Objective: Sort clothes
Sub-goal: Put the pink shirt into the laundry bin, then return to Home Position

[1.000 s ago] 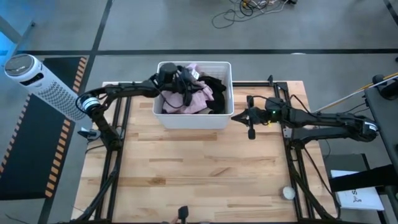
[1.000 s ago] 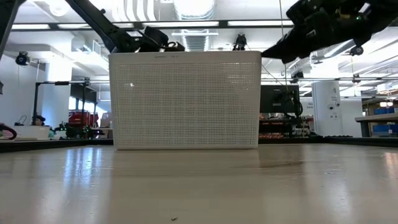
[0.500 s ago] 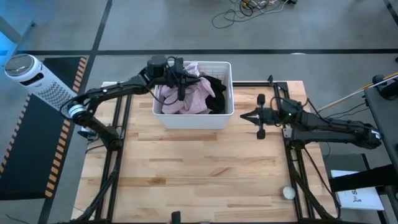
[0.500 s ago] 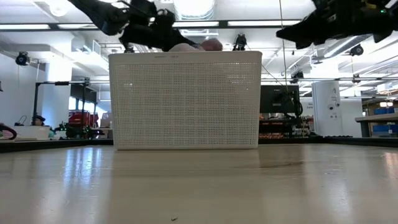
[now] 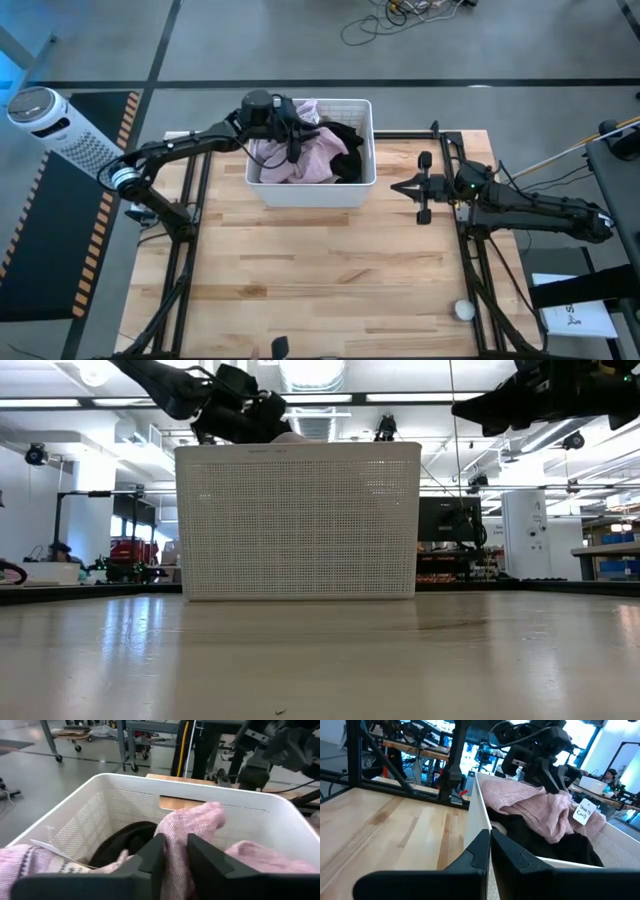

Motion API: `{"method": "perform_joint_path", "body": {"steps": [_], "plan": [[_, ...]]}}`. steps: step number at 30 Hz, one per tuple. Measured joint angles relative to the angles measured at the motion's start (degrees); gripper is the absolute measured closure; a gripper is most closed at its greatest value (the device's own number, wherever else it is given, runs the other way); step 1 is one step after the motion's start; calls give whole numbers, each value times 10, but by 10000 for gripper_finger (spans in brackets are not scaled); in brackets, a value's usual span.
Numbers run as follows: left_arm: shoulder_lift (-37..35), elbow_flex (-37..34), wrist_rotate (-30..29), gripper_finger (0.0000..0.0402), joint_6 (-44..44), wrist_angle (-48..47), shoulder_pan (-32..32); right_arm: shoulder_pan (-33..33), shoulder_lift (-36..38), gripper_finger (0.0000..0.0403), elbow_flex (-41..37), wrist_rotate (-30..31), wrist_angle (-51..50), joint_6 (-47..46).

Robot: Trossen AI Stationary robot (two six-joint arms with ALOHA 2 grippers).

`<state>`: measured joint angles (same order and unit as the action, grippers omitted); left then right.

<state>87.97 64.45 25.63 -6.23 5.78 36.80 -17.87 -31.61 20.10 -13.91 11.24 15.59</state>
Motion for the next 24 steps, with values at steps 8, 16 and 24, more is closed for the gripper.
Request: {"method": "perform_joint_path", "body": {"steps": [8,16,24], "plan": [[-33,12,4,224,14,-14,0,0,0,403,0,0,0,2],[-120,22,4,183,-1,-30,-26,0,1,403,0,2,-13,4],[-238,-36,-30,276,-89,-94,-109,0,21,403,0,7,-46,8]]}}
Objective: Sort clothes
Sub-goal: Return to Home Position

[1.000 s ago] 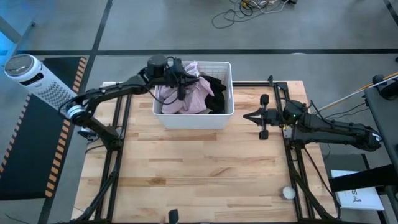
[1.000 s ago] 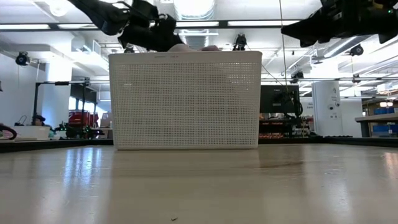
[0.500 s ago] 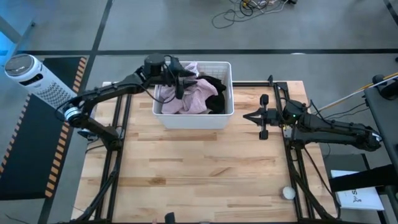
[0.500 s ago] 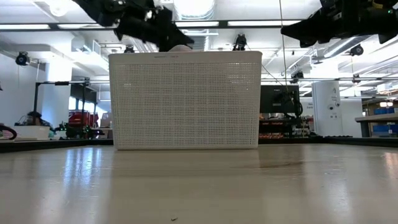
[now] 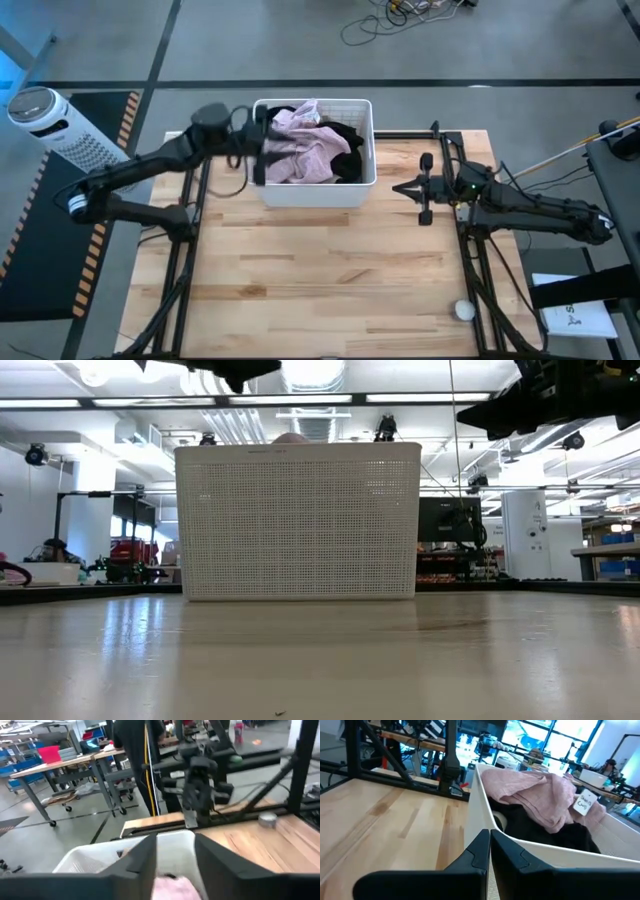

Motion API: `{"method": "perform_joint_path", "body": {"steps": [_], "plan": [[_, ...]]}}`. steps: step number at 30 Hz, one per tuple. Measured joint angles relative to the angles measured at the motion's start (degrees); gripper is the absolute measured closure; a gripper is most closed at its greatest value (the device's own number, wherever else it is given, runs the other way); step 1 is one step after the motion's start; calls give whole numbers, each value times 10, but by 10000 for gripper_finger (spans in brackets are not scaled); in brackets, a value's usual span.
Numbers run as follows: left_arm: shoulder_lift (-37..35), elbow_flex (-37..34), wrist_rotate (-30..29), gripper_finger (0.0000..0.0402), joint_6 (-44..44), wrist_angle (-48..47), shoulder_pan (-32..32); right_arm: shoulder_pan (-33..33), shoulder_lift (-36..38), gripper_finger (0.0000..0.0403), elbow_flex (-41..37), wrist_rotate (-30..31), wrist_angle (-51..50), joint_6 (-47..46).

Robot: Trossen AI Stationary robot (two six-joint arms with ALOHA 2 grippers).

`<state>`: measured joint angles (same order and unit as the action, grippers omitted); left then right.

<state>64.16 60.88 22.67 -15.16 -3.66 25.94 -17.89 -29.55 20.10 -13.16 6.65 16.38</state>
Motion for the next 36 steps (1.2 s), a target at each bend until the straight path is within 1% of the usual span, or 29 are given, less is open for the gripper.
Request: {"method": "perform_joint_path", "body": {"steps": [3,5,6,8,10,13,15,17,19,24,28,31,32,36], "plan": [[-38,-48,-38,338,-9,-8,-40,0,13,403,-1,13,-9,1],[-63,-88,-53,379,-8,-8,-61,0,21,403,-2,14,-17,2],[-76,-110,-54,390,-5,-8,-68,0,24,403,-3,13,-23,2],[-104,-162,-55,392,14,13,-76,0,36,403,-7,9,-30,3],[-141,-222,-57,392,42,53,-80,0,56,403,-15,8,-34,8],[-210,-309,-57,400,75,114,-82,0,94,403,-41,7,-35,7],[-261,-361,-62,400,92,152,-82,-1,124,403,-62,-3,-32,-2],[-312,-401,-74,401,102,163,-82,-3,153,403,-87,-28,-16,-22],[-361,-430,-87,401,108,149,-82,-3,176,403,-108,-43,-1,-46],[-478,-467,-121,401,122,55,-82,-3,230,403,-136,-41,-22,-74],[-567,-479,-146,401,129,-12,-82,-3,293,403,-119,-15,-125,-68],[-631,-480,-146,401,129,-47,-82,-3,296,403,-115,-14,-130,-74],[-642,-480,-147,401,129,-56,-82,-3,295,403,-118,-17,-128,-74],[-637,-486,-148,402,128,-54,-83,-3,296,403,-145,-22,-101,-78]]}}
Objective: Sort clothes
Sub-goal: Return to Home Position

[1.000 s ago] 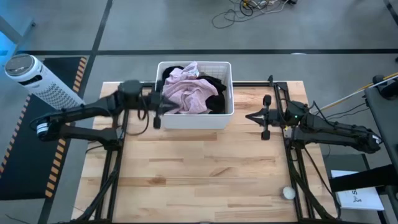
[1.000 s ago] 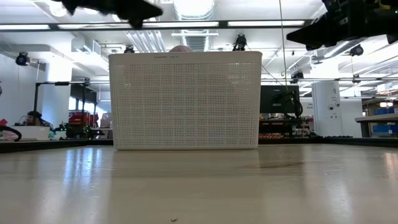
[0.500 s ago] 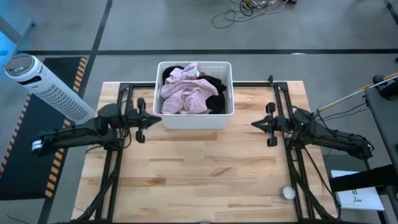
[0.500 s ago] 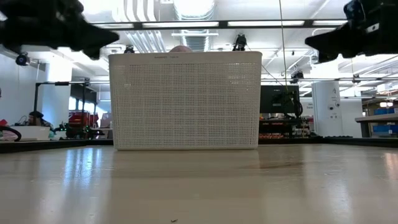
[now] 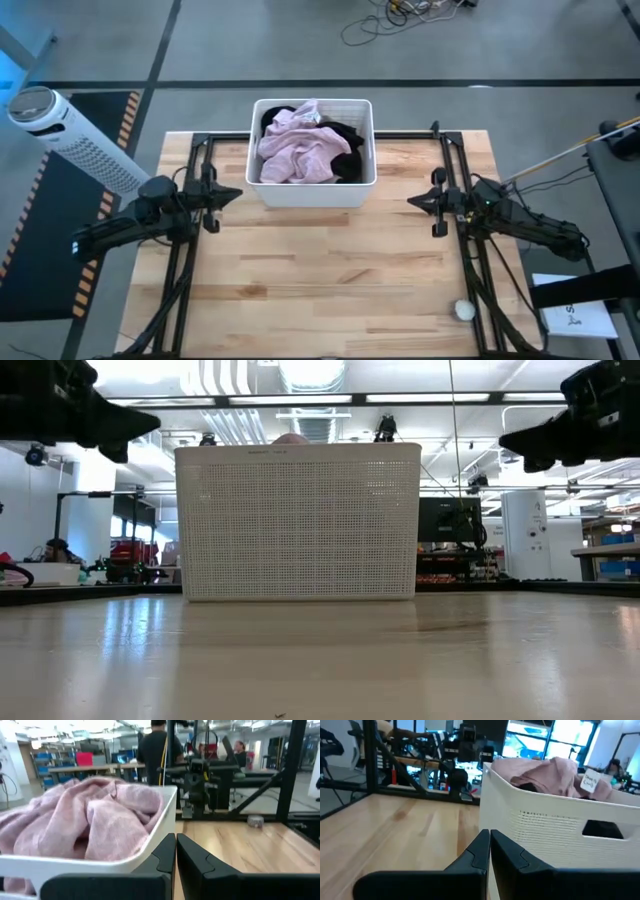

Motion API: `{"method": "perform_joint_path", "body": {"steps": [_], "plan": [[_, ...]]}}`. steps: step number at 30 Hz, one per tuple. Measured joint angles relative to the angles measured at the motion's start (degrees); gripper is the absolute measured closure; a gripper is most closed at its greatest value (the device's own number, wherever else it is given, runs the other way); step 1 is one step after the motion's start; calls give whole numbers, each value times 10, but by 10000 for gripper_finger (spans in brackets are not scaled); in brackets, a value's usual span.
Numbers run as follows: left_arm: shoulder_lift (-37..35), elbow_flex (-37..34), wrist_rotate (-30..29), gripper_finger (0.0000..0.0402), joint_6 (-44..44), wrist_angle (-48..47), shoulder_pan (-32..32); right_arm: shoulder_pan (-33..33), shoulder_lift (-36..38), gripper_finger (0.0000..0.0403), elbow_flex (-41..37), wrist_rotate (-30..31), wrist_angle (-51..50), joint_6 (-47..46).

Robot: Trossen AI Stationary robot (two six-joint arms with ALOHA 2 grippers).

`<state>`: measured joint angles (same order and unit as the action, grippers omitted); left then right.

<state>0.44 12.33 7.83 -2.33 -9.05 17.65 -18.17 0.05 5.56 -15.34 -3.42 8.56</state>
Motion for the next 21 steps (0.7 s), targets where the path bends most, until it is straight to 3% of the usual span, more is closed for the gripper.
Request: {"method": "perform_joint_path", "body": {"steps": [4,7,15,19,21], "plan": [[-2,-55,2,402,10,69,0,0,-1,403,-27,-17,66,-7],[-4,-108,8,402,28,176,0,0,-1,403,-38,-27,76,-20],[-4,-117,17,401,27,148,-1,0,0,403,-37,-23,74,-29],[-4,-117,-3,401,19,137,-1,-3,0,403,-37,9,65,-19],[-4,-117,-4,401,23,137,-1,-4,0,403,-40,60,42,-19]]}}
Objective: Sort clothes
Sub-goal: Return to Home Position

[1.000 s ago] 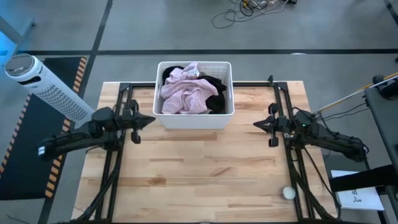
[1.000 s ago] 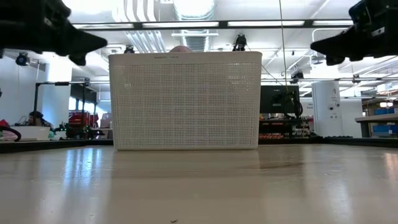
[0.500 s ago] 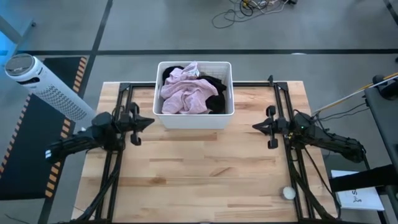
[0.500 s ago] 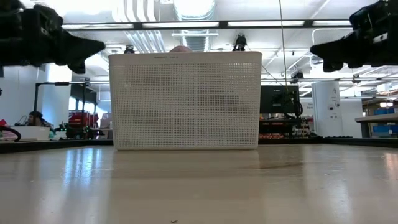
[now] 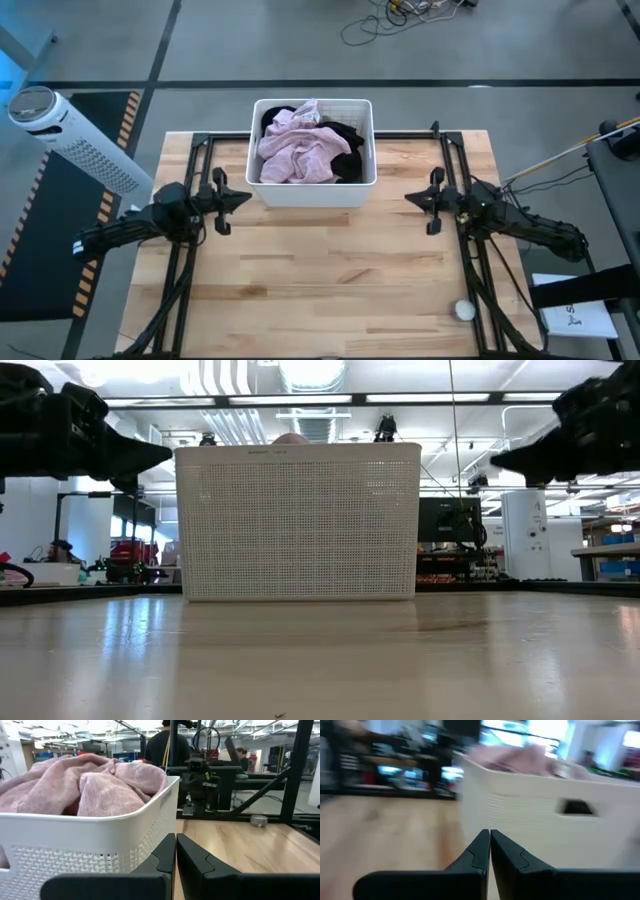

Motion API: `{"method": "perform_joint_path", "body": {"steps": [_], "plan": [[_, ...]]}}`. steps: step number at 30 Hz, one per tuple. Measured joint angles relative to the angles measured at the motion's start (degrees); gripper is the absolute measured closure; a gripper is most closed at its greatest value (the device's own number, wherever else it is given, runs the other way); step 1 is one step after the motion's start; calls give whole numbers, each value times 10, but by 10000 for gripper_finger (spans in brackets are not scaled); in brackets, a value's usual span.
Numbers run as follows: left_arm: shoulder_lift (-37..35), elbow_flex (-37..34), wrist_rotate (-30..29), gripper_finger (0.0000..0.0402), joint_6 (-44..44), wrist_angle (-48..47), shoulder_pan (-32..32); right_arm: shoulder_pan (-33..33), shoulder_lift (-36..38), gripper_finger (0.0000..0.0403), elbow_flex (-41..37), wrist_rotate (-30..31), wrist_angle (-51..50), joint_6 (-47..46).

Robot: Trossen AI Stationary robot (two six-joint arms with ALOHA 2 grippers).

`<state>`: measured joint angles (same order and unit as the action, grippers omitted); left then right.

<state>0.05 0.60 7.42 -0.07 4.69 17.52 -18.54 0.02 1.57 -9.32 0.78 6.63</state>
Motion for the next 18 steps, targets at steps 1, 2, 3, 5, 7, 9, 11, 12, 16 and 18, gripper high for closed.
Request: {"method": "perform_joint_path", "body": {"steps": [1,2,3,5,7,9,11,12,16,18], "plan": [[0,0,0,401,6,0,0,0,-1,403,-2,26,-2,-1],[0,0,1,401,12,-1,0,0,-3,403,-5,36,2,-2],[1,0,5,401,17,0,0,0,-5,403,-6,35,6,-4],[5,0,8,401,20,1,0,0,-5,403,-7,19,13,1],[7,0,11,401,22,-1,0,0,-4,403,-7,-19,23,18],[9,0,15,401,25,0,0,0,-4,403,-7,-37,37,22],[12,1,15,401,26,0,0,0,-4,403,-7,-39,43,22],[14,1,15,401,26,-1,0,0,-4,403,-7,-39,41,23],[21,3,15,400,27,0,0,0,-6,403,-8,-36,39,23],[26,3,15,398,33,0,0,0,-6,403,-8,-36,38,24]]}}
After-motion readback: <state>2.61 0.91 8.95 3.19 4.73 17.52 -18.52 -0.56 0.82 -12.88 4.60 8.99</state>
